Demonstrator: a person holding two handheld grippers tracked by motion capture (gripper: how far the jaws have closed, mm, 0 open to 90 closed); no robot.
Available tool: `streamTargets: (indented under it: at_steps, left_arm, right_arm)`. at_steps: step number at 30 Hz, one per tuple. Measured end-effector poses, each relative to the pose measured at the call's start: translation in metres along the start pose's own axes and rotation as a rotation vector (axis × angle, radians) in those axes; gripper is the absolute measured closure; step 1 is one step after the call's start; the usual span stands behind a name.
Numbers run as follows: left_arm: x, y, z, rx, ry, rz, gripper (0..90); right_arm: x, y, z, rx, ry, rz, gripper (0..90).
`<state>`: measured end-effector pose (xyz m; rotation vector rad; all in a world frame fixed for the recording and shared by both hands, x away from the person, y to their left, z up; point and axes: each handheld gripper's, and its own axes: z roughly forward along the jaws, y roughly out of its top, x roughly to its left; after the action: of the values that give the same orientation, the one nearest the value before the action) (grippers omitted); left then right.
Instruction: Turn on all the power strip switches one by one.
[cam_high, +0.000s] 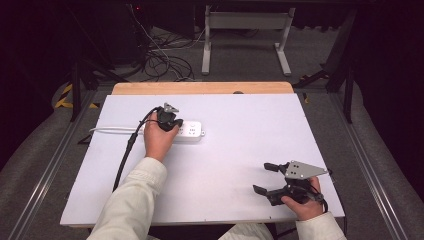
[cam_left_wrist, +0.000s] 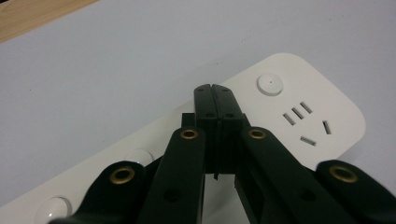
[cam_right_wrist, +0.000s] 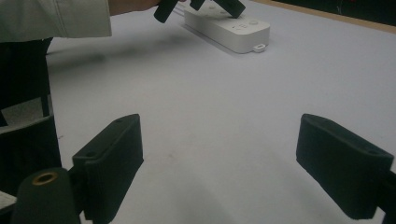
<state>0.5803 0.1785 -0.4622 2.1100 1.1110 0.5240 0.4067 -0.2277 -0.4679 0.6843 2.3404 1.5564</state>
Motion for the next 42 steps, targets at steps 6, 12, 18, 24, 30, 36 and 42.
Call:
streamTargets:
  at_steps: [6, 12, 18, 24, 30, 36, 42]
  left_arm:
    - [-0.002, 0.000, 0.000, -0.001, 0.010, -0.003, 90.0]
    - [0.005, 0.000, -0.004, -0.033, -0.017, -0.034, 89.9]
    - [-0.003, 0.007, -0.012, -0.103, -0.086, -0.053, 89.9]
    - [-0.007, 0.012, -0.018, -0.121, -0.079, -0.029, 89.9]
    - [-0.009, 0.011, -0.016, -0.111, -0.079, -0.012, 89.9]
    - [-0.018, 0.009, -0.005, -0.095, -0.094, 0.018, 89.9]
    - [-0.021, 0.006, 0.005, -0.076, -0.098, 0.017, 89.9]
  right_arm:
    - [0.000, 0.000, 0.000, 0.002, 0.001, -0.002, 15.3]
    - [-0.001, 0.000, 0.000, 0.001, -0.002, 0.002, 15.4]
    - [-0.001, 0.000, 0.000, -0.002, -0.004, 0.001, 15.3]
    - [0.000, 0.000, 0.000, -0.004, -0.002, 0.001, 15.3]
    - [0.000, 0.000, 0.000, -0.002, -0.002, 0.002, 15.3]
    - [0.000, 0.000, 0.000, -0.001, -0.002, 0.001, 15.3]
    - [0.000, 0.000, 0.001, 0.000, 0.000, 0.001, 15.3]
